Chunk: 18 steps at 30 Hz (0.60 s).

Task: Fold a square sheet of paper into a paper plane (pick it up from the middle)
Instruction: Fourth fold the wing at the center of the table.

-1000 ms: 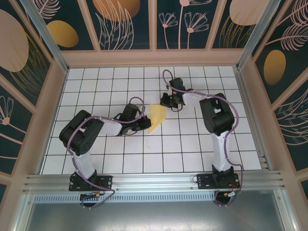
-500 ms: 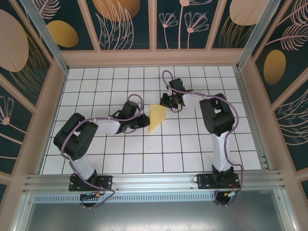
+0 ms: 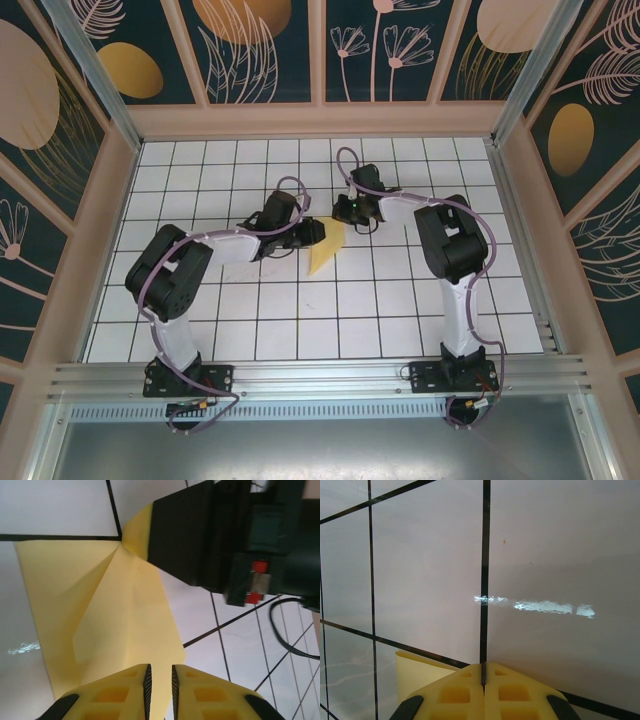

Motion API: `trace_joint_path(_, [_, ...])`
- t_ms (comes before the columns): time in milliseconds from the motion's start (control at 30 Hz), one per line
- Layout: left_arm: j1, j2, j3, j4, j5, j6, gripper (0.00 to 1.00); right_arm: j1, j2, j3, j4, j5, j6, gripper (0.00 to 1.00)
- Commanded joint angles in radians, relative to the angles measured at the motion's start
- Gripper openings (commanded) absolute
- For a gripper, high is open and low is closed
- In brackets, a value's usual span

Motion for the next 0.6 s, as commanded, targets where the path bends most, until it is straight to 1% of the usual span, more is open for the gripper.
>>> trace_joint_path(0, [0.006, 0.036, 0.044, -0.05, -0.002, 0.03, 0.22, 0.017, 0.013, -0.037, -0.055, 0.015, 0.011, 0.02])
trace_joint_path(233, [0.005, 0.074, 0.061, -0.111, -0.073, 0.061, 0.16, 0.017, 0.002, -0.034, -0.055, 0.003, 0.005, 0.04])
trace_joint_path(367, [0.006, 0.09, 0.059, -0.13, -0.089, 0.072, 0.13, 0.017, -0.018, -0.023, -0.053, -0.02, -0.004, 0.06])
trace_joint_path(567, [0.005, 0.1, 0.052, -0.141, -0.107, 0.074, 0.11, 0.018, -0.084, -0.005, -0.042, -0.061, -0.018, 0.11])
